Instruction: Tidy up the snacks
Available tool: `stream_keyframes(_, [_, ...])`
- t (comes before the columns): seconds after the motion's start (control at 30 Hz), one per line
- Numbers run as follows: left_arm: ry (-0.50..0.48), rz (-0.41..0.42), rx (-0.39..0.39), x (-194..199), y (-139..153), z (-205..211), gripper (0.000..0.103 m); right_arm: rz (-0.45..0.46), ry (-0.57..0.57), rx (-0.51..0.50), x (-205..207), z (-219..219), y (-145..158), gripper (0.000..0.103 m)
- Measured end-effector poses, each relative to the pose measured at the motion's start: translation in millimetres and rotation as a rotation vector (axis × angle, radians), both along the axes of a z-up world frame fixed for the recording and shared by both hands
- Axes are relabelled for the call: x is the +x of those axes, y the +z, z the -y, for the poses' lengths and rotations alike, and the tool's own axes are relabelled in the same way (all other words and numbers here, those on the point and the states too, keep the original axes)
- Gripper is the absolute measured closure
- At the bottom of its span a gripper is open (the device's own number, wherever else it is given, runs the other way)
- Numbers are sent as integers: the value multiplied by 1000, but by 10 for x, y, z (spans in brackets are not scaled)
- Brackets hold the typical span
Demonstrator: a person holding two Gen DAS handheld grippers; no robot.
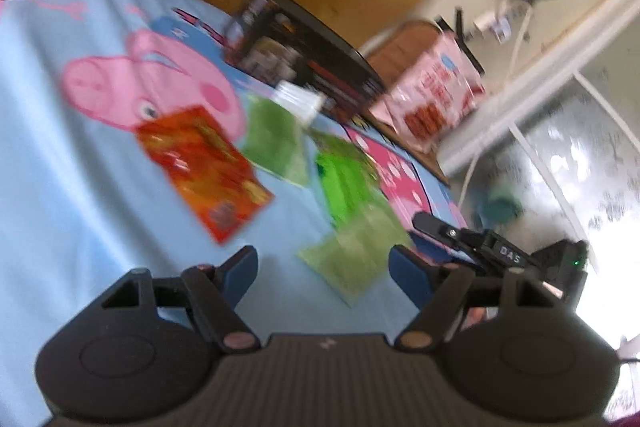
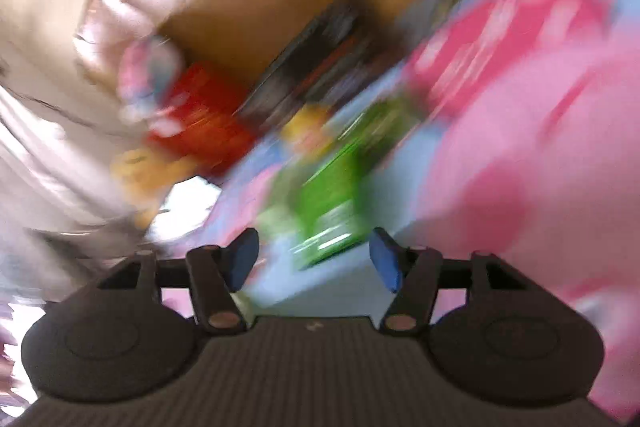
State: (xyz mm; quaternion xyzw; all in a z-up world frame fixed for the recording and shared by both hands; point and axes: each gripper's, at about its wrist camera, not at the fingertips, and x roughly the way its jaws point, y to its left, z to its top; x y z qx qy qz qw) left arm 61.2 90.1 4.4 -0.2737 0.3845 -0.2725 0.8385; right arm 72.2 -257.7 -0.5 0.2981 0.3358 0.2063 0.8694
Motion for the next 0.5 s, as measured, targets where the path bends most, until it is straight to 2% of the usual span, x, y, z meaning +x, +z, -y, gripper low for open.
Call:
stream_keyframes(0.03, [-12,2,6,1,4,52,29,40,-25,-82,-57,-13,46,38])
stream_keyframes(0.1, [-27,5,18,18,25,133,29,99,-20,-162,-161,-39,104,38])
stream_keyframes(0.23, [-44,-12,30,56,33,255,29,177,35,-196,-331,-94,143,38])
stream_keyframes(0.37, [-50,-56,19,57,-34,321,29,220,110,-257,-241,-303,173,40])
stream_keyframes(0.43, [-53,-78,4,64,-75,345,33,246,148,-280,-206,-390,205,45])
stream_keyframes(0.5, [-48,-86,6,75,-104,385,37,269,174,-293,-152,-490,213,63])
